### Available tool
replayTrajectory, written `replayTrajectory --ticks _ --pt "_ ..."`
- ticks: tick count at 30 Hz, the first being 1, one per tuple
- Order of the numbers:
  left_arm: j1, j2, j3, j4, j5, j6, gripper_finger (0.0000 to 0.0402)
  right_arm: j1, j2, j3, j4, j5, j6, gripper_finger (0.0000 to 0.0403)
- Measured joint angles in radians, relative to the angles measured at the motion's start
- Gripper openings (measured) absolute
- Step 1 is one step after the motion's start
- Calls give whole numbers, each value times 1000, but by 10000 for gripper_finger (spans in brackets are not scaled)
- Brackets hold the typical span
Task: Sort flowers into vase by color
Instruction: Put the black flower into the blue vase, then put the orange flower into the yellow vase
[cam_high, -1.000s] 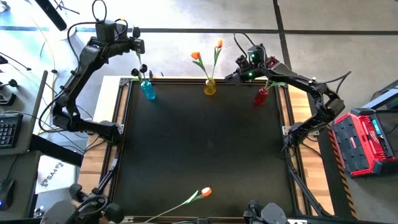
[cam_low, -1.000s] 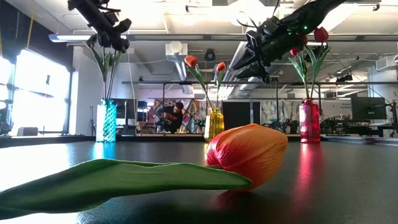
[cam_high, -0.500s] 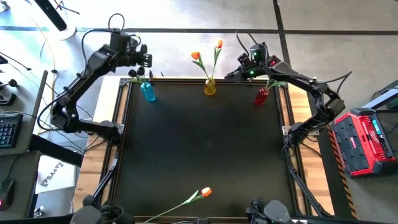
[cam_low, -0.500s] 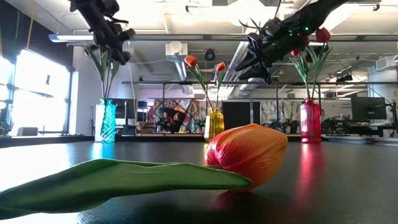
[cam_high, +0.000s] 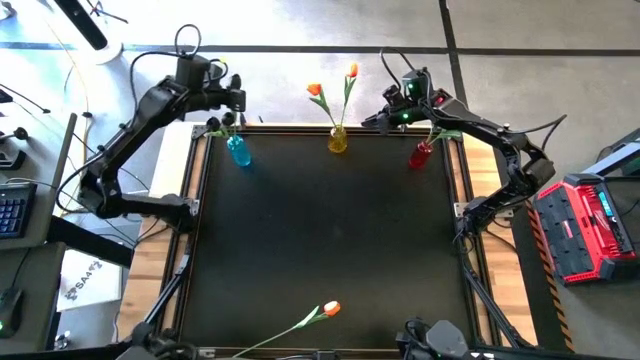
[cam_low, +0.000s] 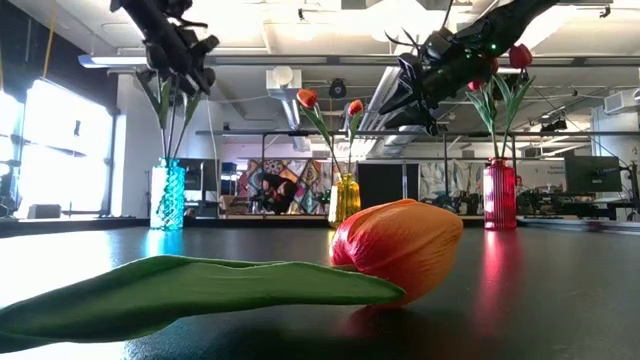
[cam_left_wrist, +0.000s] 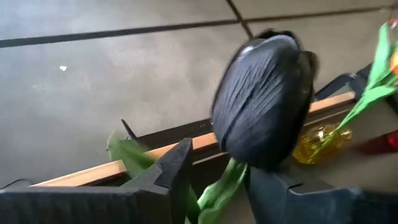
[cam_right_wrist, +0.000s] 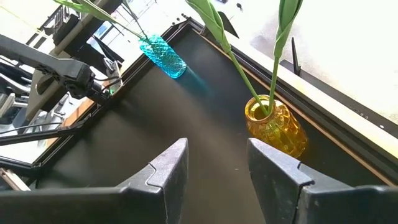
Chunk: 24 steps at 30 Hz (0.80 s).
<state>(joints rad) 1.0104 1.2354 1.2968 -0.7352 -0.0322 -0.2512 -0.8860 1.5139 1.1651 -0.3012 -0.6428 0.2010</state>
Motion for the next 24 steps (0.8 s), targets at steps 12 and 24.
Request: replayTrajectory --ticks 12,24 --pt "-1 -145 0 -68 4 -7 138 0 0 0 0 -1 -3 154" --pt "-26 -229 0 -40 9 1 138 0 0 0 0 -9 0 154"
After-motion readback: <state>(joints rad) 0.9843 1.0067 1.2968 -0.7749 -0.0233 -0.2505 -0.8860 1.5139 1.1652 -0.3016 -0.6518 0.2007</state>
